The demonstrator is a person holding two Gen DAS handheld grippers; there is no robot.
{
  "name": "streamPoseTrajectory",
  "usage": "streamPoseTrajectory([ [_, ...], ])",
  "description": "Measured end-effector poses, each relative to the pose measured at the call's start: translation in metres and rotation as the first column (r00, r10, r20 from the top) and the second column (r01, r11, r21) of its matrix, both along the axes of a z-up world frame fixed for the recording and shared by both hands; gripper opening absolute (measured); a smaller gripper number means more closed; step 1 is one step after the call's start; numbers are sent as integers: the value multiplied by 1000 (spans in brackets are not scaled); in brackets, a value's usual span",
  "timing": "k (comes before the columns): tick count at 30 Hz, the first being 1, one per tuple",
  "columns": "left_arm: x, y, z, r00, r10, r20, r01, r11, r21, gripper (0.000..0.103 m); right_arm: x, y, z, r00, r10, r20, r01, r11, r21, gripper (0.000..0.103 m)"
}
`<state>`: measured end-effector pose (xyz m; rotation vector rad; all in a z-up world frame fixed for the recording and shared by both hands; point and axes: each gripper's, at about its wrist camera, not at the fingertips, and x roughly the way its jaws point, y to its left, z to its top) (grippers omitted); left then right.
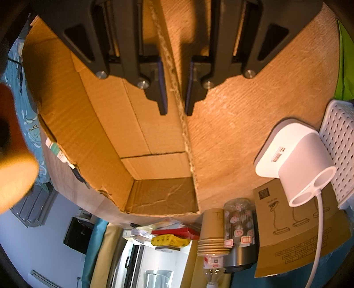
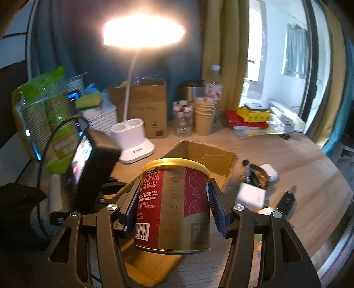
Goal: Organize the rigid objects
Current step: 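Lift the red can with the right gripper and carry it over the box, then lower the red can into the box and open the right gripper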
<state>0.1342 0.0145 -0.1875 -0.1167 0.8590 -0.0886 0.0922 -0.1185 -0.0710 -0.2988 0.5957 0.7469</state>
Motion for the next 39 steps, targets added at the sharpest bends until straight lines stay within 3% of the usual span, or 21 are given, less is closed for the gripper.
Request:
streamPoseTrajectory([
  [12, 0, 0, 0, 1000, 0, 1, 0, 1000, 3, 17, -7, 13, -30, 997, 29, -77, -30, 999, -12, 60],
  [29, 1, -3, 0, 1000, -1, 3, 1, 1000, 18, 17, 9, 10, -42, 999, -26, -39, 24, 998, -61, 60],
  [39, 2, -2, 0, 1000, 1, -1, -1, 1000, 13, 17, 5, 7, -48, 996, -14, -89, 4, 994, -111, 60],
])
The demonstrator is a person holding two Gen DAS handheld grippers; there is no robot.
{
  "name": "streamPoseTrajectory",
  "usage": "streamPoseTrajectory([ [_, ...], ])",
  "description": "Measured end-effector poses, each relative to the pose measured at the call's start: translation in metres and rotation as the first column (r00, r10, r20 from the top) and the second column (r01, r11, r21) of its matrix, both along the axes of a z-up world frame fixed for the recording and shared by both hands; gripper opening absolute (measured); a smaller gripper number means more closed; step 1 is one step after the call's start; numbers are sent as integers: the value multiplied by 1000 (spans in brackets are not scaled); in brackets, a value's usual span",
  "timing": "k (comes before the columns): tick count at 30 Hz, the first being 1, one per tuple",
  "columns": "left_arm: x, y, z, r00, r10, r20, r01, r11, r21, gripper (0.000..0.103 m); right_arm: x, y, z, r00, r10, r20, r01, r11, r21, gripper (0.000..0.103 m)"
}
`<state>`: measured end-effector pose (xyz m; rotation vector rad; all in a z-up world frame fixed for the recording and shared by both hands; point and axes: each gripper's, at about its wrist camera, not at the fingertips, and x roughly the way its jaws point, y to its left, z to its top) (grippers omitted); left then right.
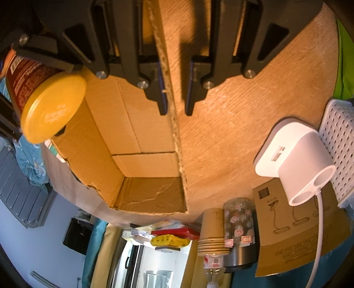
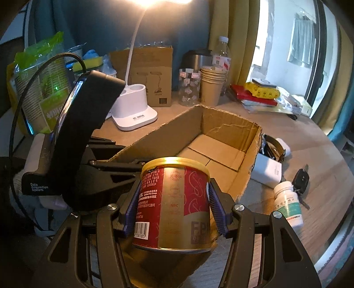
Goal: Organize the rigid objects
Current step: 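Lower the red can into the box and open the right gripper, then move the right gripper to the white medicine bottle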
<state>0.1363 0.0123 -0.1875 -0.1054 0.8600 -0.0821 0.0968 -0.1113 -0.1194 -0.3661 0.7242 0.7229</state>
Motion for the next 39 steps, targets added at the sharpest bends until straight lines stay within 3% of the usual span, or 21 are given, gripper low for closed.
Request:
streamPoseTrajectory([
  [6, 0, 0, 0, 1000, 1, 0, -1, 1000, 0, 17, -1, -4, 5, 1000, 3, 4, -3, 1000, 11, 66],
  [19, 0, -1, 0, 1000, 1, 0, -1, 1000, 1, 17, -3, -17, 18, 999, -27, 37, 25, 998, 49, 67],
  [39, -1, -3, 1, 1000, -5, 2, 5, 1000, 5, 15, 21, -87, 49, 969, -231, 93, 215, 964, 153, 67],
])
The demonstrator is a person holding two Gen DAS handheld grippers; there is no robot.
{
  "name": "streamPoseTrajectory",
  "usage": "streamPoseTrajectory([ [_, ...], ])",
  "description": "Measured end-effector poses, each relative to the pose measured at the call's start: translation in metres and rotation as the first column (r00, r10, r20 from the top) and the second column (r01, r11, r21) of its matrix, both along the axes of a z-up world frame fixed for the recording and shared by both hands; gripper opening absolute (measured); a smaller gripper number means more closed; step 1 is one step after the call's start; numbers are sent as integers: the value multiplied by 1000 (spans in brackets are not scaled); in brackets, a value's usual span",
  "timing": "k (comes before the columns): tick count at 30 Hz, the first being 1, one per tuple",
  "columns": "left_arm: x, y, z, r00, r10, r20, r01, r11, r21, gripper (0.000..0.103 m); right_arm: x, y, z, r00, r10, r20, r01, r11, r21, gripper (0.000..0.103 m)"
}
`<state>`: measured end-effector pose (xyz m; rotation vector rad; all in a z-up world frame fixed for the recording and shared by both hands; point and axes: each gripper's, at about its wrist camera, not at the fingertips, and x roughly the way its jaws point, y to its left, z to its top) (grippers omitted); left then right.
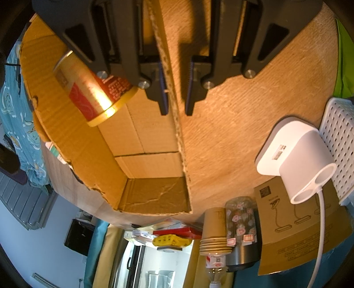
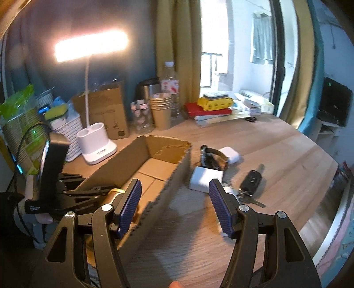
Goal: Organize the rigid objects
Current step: 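Move the right gripper to the white medicine bottle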
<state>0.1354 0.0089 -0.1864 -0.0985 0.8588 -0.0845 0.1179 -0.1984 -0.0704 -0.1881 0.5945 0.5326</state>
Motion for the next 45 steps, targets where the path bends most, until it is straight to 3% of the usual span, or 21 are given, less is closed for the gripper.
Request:
streamPoseTrajectory([
  [11, -1, -5, 1, 1000, -22, 3, 22, 1000, 9, 12, 19, -26, -10, 996, -82, -21, 82, 997, 11, 67],
  [27, 0, -3, 0, 1000, -29, 1, 29, 1000, 0, 12, 55, -61, -52, 974, -201, -103, 201, 980, -17, 67],
  [45, 0, -4, 0, 1000, -28, 2, 28, 1000, 2, 13, 71, -41, -85, 974, -167, -151, 157, 985, -78, 67],
])
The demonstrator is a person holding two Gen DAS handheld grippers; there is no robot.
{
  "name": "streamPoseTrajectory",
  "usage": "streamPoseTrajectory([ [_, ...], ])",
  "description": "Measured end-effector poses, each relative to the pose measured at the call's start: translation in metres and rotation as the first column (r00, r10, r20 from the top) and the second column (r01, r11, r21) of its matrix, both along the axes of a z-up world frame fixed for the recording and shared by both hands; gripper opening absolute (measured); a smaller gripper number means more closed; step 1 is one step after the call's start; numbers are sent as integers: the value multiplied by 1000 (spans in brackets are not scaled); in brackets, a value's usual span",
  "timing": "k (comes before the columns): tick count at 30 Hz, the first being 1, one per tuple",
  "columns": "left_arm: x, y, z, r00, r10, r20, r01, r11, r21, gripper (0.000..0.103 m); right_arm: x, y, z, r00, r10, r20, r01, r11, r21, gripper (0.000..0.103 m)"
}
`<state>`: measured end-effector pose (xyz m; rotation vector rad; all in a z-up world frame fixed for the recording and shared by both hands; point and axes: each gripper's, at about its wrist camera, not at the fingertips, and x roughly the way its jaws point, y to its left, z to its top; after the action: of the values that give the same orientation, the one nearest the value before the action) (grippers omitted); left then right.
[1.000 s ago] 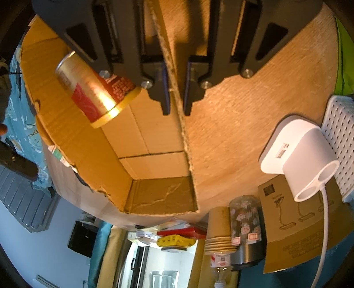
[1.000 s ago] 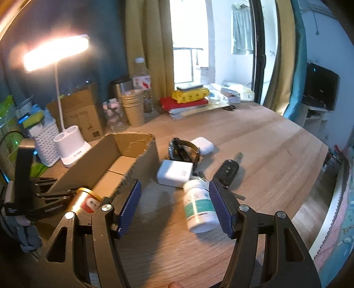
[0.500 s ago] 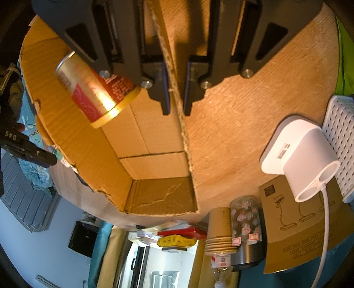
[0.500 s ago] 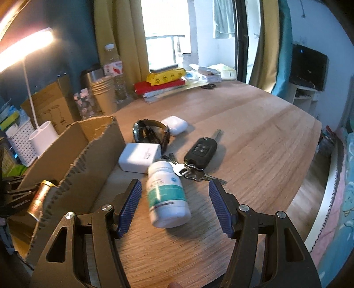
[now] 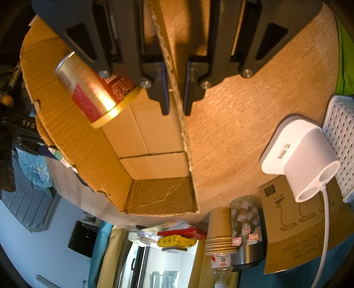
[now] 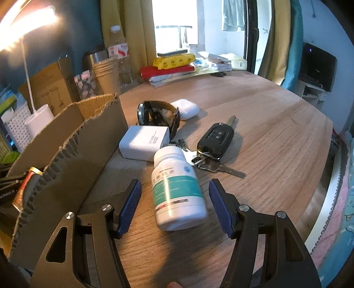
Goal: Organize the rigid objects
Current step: 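Move the right gripper to the white medicine bottle, then close the right gripper around the white medicine bottle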
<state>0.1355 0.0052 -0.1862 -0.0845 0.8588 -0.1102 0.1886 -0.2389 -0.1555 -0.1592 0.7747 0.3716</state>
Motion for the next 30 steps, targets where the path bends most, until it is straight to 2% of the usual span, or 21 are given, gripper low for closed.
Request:
streamPoseTrajectory([
  [15, 0, -1, -1, 1000, -8, 0, 8, 1000, 2, 14, 7, 7, -10, 1000, 5, -14, -6, 1000, -29, 66],
  [19, 0, -1, -1, 1000, -8, 0, 8, 1000, 2, 14, 5, 8, -10, 1000, 4, 2, -4, 999, -44, 49],
  [21, 0, -1, -1, 1000, -8, 0, 8, 1000, 3, 14, 4, 8, -10, 1000, 6, 6, -6, 999, -46, 45],
  [30, 0, -1, -1, 1000, -8, 0, 8, 1000, 3, 14, 1, 7, -8, 1000, 14, 16, -13, 999, -32, 45],
])
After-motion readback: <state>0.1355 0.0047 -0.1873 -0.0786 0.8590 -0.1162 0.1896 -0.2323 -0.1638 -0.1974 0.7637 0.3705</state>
